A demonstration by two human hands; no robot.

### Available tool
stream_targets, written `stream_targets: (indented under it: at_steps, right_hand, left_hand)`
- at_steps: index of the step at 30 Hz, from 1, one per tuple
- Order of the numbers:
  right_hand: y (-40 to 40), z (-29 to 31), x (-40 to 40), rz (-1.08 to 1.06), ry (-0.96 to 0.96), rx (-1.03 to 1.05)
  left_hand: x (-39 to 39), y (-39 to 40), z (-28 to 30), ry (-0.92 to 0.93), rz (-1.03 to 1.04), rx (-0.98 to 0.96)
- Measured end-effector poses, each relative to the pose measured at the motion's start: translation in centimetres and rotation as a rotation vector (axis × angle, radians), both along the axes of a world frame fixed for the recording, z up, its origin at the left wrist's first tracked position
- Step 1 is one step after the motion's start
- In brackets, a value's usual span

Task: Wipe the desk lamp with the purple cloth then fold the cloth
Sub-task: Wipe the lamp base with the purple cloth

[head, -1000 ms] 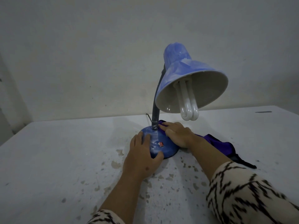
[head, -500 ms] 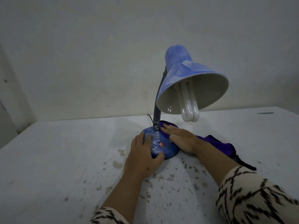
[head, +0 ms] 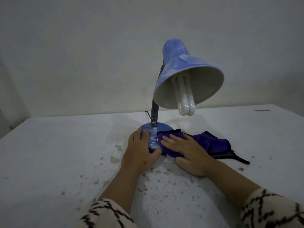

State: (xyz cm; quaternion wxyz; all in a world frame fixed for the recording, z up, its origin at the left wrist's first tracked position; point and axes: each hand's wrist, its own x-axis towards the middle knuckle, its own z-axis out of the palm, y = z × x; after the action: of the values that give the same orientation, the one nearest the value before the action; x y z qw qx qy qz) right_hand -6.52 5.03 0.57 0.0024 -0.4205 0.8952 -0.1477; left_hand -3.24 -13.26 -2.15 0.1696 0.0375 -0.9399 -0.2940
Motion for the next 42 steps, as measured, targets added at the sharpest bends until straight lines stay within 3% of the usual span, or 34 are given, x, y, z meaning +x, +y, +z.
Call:
stream_targets:
  at_steps: [5, 12, 19, 29, 33, 39, 42]
  right_hand:
    - [0.3, -0.5, -0.1, 0.035, 0.061, 0.078]
    - [0.2, -0.1, -1.6, -0.102, -0.026, -0.036]
    - [0.5, -1.0, -0.3, -0.025, 0.012, -0.008]
    - [-3.7, 0.6, -3.2, -0.213, -0.079, 0.018]
    - [-2.5, 0.1, -2.2, -0.177, -0.132, -0.086]
    - [1.1, -0.8, -0.7, -0.023, -0.039, -0.154]
    - [1.4, -0.6, -1.4, -0.046, 0.019, -0.110]
  left_hand:
    - [0.1, 0.0, 0.1, -0.005, 0.006, -0.010]
    - [0.0, -0.2, 0.1, -0.010, -0.004, 0.009]
    - [0.0, -0.1, 0.0, -0.008, -0.007, -0.006]
    - [0.0, -0.1, 0.1, -0.040, 0.011, -0.020]
    - [-0.1, -0.1, -0.1, -0.027, 0.010, -0.023]
    - [-0.1, -0.3, -0.2, -0.019, 0.003, -0.003]
    - [-0.1, -0.3, -0.2, -0.017, 0.005, -0.007]
